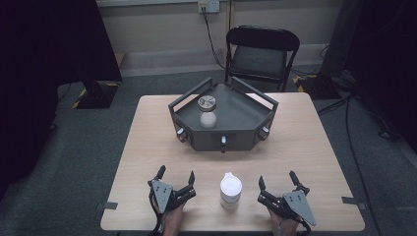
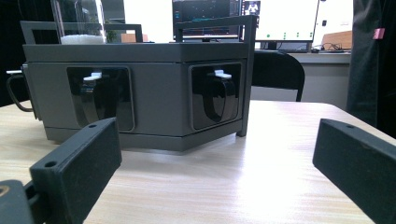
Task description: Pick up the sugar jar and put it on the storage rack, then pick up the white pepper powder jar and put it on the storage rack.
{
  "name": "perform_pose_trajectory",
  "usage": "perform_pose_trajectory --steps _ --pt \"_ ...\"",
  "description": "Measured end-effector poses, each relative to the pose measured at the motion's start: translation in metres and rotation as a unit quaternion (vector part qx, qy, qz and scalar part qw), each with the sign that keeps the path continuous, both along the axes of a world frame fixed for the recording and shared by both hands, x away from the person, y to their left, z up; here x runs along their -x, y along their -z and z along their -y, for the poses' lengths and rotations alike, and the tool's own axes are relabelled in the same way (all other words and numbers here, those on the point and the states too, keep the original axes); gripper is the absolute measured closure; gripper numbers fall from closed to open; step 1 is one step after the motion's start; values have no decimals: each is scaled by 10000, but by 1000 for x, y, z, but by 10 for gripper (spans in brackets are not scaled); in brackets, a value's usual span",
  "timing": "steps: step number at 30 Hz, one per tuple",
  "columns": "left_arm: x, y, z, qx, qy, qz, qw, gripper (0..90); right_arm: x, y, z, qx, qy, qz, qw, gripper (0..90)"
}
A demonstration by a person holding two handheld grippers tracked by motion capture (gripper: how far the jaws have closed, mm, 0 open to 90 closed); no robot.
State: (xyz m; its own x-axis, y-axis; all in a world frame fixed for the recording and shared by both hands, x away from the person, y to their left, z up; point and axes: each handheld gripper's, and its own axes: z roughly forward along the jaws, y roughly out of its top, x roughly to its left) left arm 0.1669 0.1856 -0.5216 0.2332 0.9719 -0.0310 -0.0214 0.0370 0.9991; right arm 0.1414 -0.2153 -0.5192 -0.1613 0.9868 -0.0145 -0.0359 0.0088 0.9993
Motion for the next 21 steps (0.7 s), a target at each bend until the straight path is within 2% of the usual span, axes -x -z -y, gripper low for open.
perform_pose_trajectory --steps 2,8,21 --pt "1 0 4 -165 -71 32 9998 5 0 0 0 1 0 0 10000 0" --pt "2 0 8 -126 -207 21 9997 0 0 0 0 0 -6 0 10000 0" --pt "2 0 10 -124 -262 19 9996 0 0 0 0 1 1 5 10000 0"
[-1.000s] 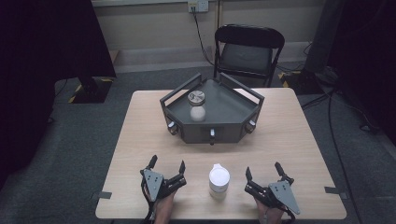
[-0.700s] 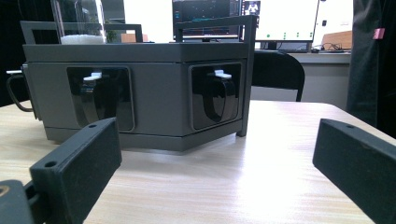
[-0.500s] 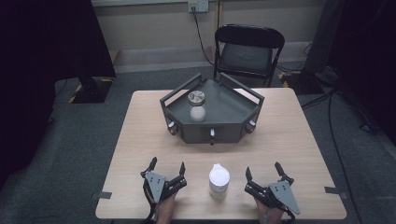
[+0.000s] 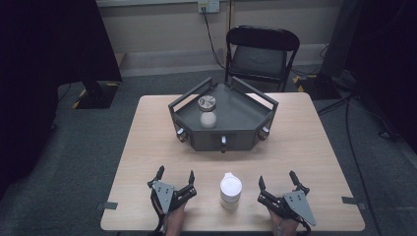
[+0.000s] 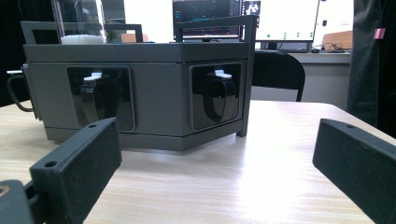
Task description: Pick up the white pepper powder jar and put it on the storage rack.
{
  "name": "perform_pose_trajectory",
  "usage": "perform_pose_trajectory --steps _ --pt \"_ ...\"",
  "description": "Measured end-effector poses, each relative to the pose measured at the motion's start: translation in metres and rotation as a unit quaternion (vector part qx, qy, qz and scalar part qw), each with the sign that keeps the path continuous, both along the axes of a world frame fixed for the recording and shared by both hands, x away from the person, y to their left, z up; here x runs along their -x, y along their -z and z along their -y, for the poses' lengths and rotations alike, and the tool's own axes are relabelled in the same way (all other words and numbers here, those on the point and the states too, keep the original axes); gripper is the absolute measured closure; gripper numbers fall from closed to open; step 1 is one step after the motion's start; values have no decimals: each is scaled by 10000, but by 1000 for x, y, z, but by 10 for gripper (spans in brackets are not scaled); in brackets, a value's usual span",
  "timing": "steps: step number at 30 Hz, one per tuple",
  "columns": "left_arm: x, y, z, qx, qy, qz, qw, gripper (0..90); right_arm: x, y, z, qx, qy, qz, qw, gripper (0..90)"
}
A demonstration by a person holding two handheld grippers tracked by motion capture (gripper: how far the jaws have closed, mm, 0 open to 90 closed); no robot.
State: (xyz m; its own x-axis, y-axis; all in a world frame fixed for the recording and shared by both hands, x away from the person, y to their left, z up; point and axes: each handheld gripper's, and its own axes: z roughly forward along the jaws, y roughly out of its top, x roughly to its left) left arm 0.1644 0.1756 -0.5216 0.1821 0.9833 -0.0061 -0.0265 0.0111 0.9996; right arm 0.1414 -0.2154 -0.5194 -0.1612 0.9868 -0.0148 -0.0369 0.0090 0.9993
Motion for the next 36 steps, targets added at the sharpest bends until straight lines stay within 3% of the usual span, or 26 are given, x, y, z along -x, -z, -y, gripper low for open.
perform_pose_trajectory --steps 8,14,18,30,36 --pt "0 0 1 0 -43 -4 10000 1 1 2 4 -100 -78 86 9999 0" --pt "0 0 1 -1 -51 -5 10000 1 4 -8 8 -245 -160 50 9996 0" --pt "0 0 2 -1 -64 -5 10000 0 9 -15 8 -266 -263 219 9991 0" --pt "0 0 2 -2 -87 -6 10000 0 14 -47 3 -318 -849 278 9955 0" --pt "0 0 2 -5 -86 -6 10000 1 15 -54 -5 -240 -1123 307 9929 0"
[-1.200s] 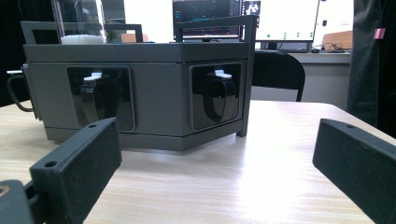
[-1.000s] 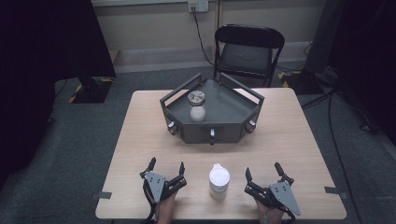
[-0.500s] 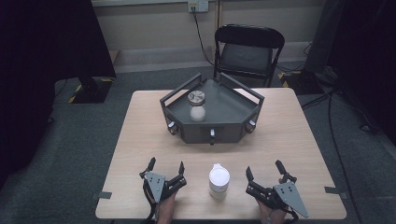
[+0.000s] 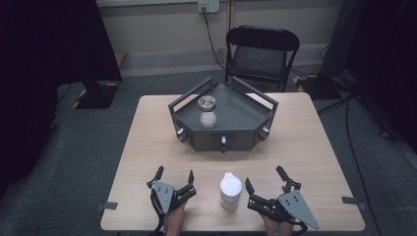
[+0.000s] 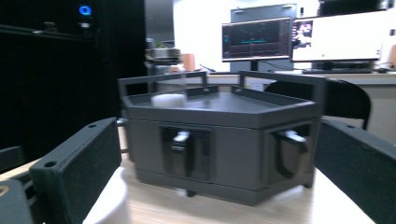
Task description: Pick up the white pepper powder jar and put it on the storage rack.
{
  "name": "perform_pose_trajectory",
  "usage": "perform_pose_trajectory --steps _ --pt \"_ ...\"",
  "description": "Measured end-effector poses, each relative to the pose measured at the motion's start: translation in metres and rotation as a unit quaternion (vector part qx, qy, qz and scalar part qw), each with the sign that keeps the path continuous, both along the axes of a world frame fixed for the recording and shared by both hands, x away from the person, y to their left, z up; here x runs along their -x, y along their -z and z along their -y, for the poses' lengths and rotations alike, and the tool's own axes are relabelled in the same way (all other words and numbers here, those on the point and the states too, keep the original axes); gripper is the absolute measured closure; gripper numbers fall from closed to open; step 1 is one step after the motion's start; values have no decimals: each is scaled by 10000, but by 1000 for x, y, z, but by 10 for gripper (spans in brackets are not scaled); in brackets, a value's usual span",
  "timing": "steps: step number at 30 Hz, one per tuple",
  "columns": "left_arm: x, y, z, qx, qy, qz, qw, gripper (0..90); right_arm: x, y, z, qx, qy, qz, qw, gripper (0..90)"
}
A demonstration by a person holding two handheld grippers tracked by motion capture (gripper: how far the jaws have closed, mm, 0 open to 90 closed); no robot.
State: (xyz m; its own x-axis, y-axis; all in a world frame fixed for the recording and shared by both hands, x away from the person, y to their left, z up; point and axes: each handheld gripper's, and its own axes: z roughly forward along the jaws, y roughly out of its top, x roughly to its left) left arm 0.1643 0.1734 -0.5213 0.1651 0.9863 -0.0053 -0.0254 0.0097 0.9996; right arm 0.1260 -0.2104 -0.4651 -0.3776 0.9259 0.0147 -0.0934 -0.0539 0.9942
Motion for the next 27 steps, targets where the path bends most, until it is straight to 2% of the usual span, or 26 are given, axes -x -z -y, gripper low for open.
perform_pose_trajectory --steps 5,11,15,23,27 --pt "0 0 0 -1 8 -1 10000 3 0 -6 -13 98 -337 -75 9994 4" --pt "0 0 0 0 13 -1 10000 2 -2 -4 -23 128 -613 -239 9978 17" --pt "0 0 0 1 13 -1 10000 2 -3 -1 -28 180 -725 -333 9966 48" --pt "0 0 -1 2 20 0 10000 3 -5 6 -39 326 -749 -491 9954 105" --pt "0 0 -1 1 21 -1 10000 3 -5 11 -40 286 -770 -606 9948 146"
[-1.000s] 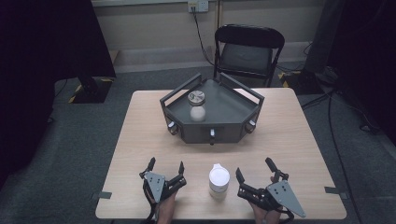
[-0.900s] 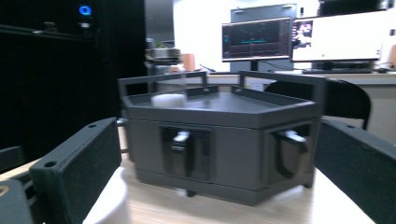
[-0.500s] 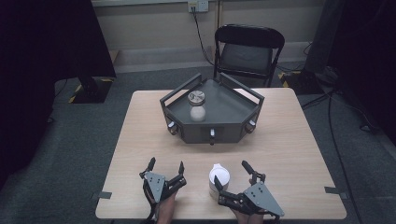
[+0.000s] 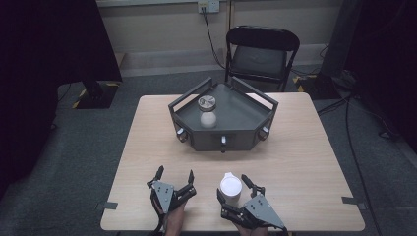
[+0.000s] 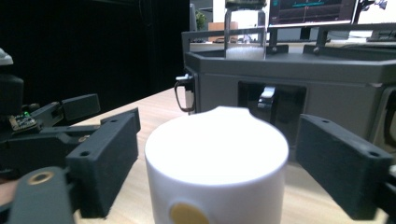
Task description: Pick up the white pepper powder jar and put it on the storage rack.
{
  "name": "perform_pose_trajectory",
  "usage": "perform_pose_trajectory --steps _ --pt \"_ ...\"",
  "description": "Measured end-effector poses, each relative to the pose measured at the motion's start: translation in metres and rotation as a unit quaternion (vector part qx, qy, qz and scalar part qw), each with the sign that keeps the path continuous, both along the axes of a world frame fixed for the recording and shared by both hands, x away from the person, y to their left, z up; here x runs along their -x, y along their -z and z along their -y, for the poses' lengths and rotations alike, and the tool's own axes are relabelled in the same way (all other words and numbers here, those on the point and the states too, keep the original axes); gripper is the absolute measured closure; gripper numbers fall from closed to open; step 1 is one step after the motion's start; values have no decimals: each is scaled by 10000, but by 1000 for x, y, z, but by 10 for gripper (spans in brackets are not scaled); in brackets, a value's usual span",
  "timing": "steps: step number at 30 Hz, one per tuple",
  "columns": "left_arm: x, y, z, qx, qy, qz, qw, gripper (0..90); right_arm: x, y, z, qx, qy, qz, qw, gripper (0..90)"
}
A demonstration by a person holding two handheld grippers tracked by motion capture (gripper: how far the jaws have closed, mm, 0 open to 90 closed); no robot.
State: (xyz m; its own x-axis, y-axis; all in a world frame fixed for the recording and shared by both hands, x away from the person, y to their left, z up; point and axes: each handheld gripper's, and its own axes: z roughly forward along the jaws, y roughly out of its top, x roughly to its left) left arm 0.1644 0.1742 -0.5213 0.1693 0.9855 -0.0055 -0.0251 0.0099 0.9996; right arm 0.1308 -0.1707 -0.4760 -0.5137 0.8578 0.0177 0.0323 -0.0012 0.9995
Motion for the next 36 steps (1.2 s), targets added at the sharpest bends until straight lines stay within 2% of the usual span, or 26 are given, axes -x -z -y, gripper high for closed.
perform_pose_trajectory --steps 7,16,20,36 --pt "0 0 0 0 0 1 10000 3 -1 5 0 38 -54 -174 9998 204" --pt "0 0 0 3 0 2 10000 3 -1 8 2 43 -69 -172 9998 288" --pt "0 0 0 3 0 1 10000 2 -1 9 3 105 -69 -131 9998 295" --pt "0 0 0 3 7 3 10000 0 -4 0 4 161 -93 -262 9995 299"
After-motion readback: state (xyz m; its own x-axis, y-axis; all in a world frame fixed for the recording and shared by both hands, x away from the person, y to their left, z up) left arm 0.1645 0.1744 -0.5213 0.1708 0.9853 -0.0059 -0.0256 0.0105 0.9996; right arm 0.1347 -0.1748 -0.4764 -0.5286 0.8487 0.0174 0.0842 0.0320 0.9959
